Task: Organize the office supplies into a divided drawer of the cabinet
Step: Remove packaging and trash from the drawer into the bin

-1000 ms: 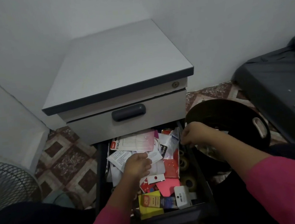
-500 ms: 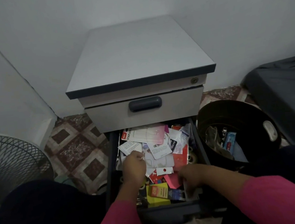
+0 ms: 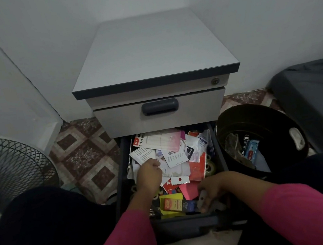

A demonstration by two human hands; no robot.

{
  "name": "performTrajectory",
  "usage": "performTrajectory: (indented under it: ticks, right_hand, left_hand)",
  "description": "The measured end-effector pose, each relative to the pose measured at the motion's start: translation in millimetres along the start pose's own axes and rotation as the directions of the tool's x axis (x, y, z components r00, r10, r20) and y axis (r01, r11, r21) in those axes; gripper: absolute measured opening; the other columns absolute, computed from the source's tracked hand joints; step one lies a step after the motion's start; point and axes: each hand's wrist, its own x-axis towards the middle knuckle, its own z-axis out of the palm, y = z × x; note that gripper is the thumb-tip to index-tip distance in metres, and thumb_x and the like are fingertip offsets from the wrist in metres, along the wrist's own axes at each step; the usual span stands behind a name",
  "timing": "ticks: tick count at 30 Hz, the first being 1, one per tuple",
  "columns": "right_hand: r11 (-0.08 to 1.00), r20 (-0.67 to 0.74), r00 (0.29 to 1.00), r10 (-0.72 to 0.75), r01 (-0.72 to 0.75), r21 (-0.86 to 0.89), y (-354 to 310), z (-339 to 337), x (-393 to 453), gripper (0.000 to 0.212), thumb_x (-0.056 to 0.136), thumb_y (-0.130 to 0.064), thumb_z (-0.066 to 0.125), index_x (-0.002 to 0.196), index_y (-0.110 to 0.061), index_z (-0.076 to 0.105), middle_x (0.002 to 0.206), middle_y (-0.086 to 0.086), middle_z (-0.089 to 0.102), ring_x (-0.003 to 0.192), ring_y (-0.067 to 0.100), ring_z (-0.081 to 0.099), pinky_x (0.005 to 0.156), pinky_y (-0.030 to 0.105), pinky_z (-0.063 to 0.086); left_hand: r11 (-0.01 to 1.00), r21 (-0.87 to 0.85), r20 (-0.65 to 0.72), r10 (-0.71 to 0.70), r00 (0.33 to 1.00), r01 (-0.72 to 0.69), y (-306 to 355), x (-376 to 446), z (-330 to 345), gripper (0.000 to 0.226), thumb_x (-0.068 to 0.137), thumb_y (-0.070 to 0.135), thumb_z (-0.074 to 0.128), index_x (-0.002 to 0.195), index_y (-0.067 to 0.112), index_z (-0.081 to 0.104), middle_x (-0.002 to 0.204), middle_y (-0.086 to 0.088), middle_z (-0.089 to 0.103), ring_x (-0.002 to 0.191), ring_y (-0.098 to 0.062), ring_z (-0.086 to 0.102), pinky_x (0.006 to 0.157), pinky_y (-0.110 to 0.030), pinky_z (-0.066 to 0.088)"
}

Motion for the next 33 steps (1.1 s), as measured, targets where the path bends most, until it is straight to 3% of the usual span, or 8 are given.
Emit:
performTrajectory:
  ticks: [2,7,10,14,17,21,27,33]
  right_hand:
    - [0.999,-0.021,1.000,-0.015,0.015,-0.030,1.5,0.5,0.5,0.061,0.080,-0.030,0.076,0.133,-0.013,0.049,0.138,0.007,0.048,0.122,0.025,0.050,0.081,0.028,0.045]
    - [0.993,-0.063,0.995,-0.077,0.071,-0.093,-3.3,1.4,1.2,0.061,0.078,-0.027,0.077,0.132,-0.016,0.051,0.132,0.006,0.051,0.117,0.024,0.053,0.079,0.027,0.047]
    - [0.983,-0.096,0.985,-0.142,0.129,-0.134,-5.7,4.1,4.5,0.060,0.077,-0.024,0.077,0.131,-0.018,0.049,0.132,0.005,0.052,0.118,0.024,0.053,0.087,0.028,0.047]
    - [0.983,-0.104,0.979,-0.175,0.168,-0.072,-6.1,8.1,6.9,0.054,0.080,-0.024,0.074,0.128,-0.017,0.050,0.132,0.005,0.052,0.115,0.022,0.054,0.081,0.023,0.043]
    - [0.979,-0.135,0.970,-0.201,0.196,-0.046,-8.3,6.6,5.1,0.056,0.079,-0.033,0.075,0.127,-0.019,0.051,0.133,0.002,0.050,0.120,0.021,0.050,0.087,0.022,0.041]
    - [0.960,-0.141,0.956,-0.256,0.235,-0.151,-12.0,8.3,4.7,0.054,0.079,-0.031,0.073,0.126,-0.018,0.049,0.133,0.004,0.051,0.120,0.024,0.050,0.097,0.031,0.044]
    - [0.922,-0.156,0.944,-0.292,0.234,-0.307,-19.4,10.4,6.2,0.051,0.081,-0.025,0.065,0.127,-0.013,0.047,0.120,0.010,0.057,0.104,0.027,0.057,0.081,0.030,0.046]
    - [0.864,-0.138,0.943,-0.302,0.210,-0.458,-19.2,15.2,10.9,0.059,0.080,-0.019,0.070,0.133,-0.013,0.046,0.126,0.011,0.056,0.112,0.029,0.056,0.089,0.036,0.049]
  left_hand:
    - [1.000,0.000,0.016,0.006,1.000,-0.006,1.5,-1.1,0.8,0.020,0.088,-0.005,0.050,0.096,0.009,0.062,0.088,-0.007,0.061,0.076,-0.017,0.055,0.056,-0.016,0.040]
    - [1.000,0.000,0.101,0.021,0.995,-0.021,5.0,-4.5,1.7,0.020,0.088,-0.001,0.051,0.089,0.017,0.061,0.084,0.001,0.060,0.072,-0.006,0.054,0.051,-0.008,0.039]
    - [1.000,-0.009,0.136,0.025,0.990,-0.024,7.1,-6.5,2.5,0.021,0.088,-0.003,0.051,0.087,0.015,0.061,0.079,0.002,0.059,0.068,-0.004,0.052,0.048,-0.004,0.038]
    - [0.999,-0.028,0.165,0.028,0.986,-0.024,8.2,-8.1,3.0,0.020,0.088,-0.003,0.052,0.087,0.014,0.061,0.075,0.004,0.056,0.066,-0.005,0.052,0.049,-0.005,0.039]
    - [0.999,-0.034,0.187,0.025,0.982,-0.019,8.2,-8.8,1.5,0.019,0.088,-0.003,0.054,0.086,0.014,0.061,0.076,0.003,0.056,0.068,-0.006,0.054,0.051,-0.006,0.041]
    - [0.999,-0.035,0.274,0.024,0.961,-0.015,8.3,-11.1,1.3,0.016,0.084,-0.003,0.062,0.081,0.013,0.062,0.076,0.000,0.058,0.068,-0.009,0.056,0.052,-0.011,0.042]
    - [0.999,-0.035,0.297,0.023,0.955,-0.013,6.6,-10.4,4.5,0.020,0.083,-0.002,0.062,0.077,0.017,0.061,0.074,-0.001,0.058,0.067,-0.010,0.055,0.055,-0.017,0.040]
    - [0.999,-0.038,0.301,-0.005,0.954,0.018,4.6,-9.3,3.9,0.019,0.084,-0.002,0.060,0.079,0.016,0.061,0.077,-0.002,0.059,0.067,-0.010,0.055,0.050,-0.016,0.039]
